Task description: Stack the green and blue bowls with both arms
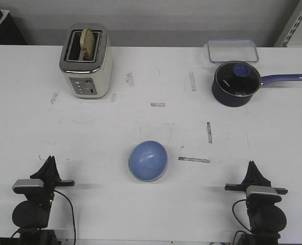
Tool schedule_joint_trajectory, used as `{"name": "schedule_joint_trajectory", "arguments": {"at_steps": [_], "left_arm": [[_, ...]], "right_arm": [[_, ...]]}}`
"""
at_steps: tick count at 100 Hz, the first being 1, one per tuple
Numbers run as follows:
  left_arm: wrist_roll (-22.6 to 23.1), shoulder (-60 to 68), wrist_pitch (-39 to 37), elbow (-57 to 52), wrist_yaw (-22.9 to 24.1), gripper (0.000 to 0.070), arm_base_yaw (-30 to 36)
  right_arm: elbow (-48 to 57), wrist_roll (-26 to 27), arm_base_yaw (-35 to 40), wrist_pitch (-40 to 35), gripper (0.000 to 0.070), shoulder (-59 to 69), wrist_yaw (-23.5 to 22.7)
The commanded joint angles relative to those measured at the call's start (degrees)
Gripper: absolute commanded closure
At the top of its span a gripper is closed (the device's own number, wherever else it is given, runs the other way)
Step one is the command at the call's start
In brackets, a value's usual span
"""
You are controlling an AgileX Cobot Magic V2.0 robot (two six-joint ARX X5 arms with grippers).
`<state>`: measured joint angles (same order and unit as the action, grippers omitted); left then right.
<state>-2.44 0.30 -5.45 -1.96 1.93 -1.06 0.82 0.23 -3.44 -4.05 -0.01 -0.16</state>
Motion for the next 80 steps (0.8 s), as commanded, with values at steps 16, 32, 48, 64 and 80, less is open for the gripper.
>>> {"name": "schedule_joint_trajectory", "arguments": {"at_steps": [16,32,48,64,80], "left_arm": [[0.3,-0.1,-0.6,1.2,0.0,0.0699,-0.1],[0.3,-0.1,-0.6,1.2,0.0,0.0699,-0.1],[0.3,-0.1,-0.6,1.2,0.0,0.0699,-0.1],[0.3,-0.1,-0.6,1.2,0.0,0.0699,-0.1],[0.3,-0.1,-0.6,1.2,0.0,0.0699,-0.1]], "right_arm": [[-0.1,1.5,0.0,0.4,0.0699,0.1,0.1],[-0.1,1.5,0.0,1.0,0.0699,0.1,0.1],[-0.1,1.4,0.0,1.1,0.0699,0.1,0.2],[-0.1,1.5,0.0,1.1,0.0699,0.1,0.2],[-0.1,1.4,0.0,1.1,0.0699,0.1,0.2]]}}
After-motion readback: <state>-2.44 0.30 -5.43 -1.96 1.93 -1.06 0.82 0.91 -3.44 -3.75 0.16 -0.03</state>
